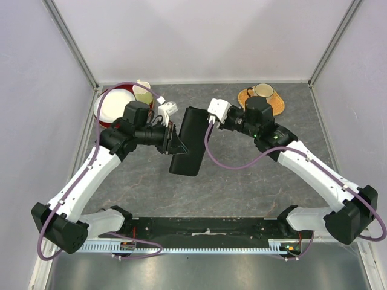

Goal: Sort the hair-cutting tools

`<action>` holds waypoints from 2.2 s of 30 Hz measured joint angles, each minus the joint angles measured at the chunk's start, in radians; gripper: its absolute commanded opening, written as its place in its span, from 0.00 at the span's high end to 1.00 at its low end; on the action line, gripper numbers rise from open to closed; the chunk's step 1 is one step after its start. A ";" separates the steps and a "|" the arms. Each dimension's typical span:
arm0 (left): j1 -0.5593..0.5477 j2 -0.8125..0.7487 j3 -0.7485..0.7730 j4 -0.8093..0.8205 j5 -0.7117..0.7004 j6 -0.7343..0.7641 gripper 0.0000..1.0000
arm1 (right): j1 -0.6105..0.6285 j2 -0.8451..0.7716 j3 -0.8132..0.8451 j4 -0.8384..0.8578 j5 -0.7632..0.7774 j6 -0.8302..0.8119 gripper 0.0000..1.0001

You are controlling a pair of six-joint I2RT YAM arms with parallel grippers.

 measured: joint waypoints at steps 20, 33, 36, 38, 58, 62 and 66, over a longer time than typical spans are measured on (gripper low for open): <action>-0.163 0.142 -0.006 0.037 -0.063 0.001 0.98 | -0.027 0.050 0.155 -0.307 -0.069 -0.255 1.00; -0.187 0.165 -0.005 0.068 -0.106 -0.005 0.98 | -0.030 0.074 0.201 -0.370 -0.070 -0.278 1.00; -0.196 0.143 -0.019 0.102 -0.111 -0.020 0.97 | -0.035 0.038 0.171 -0.345 -0.096 -0.203 1.00; -0.205 0.115 -0.045 0.132 -0.112 -0.036 0.96 | -0.037 -0.002 0.134 -0.302 -0.116 -0.134 1.00; -0.223 -0.174 -0.391 0.833 -0.089 -0.232 0.43 | 0.012 -0.209 -0.042 0.098 -0.034 0.710 1.00; -0.223 -0.175 -0.418 0.923 -0.090 -0.252 0.39 | 0.049 -0.212 -0.054 0.121 0.014 0.780 1.00; -0.224 -0.184 -0.432 0.948 -0.101 -0.255 0.73 | 0.064 -0.212 -0.056 0.123 0.045 0.805 1.00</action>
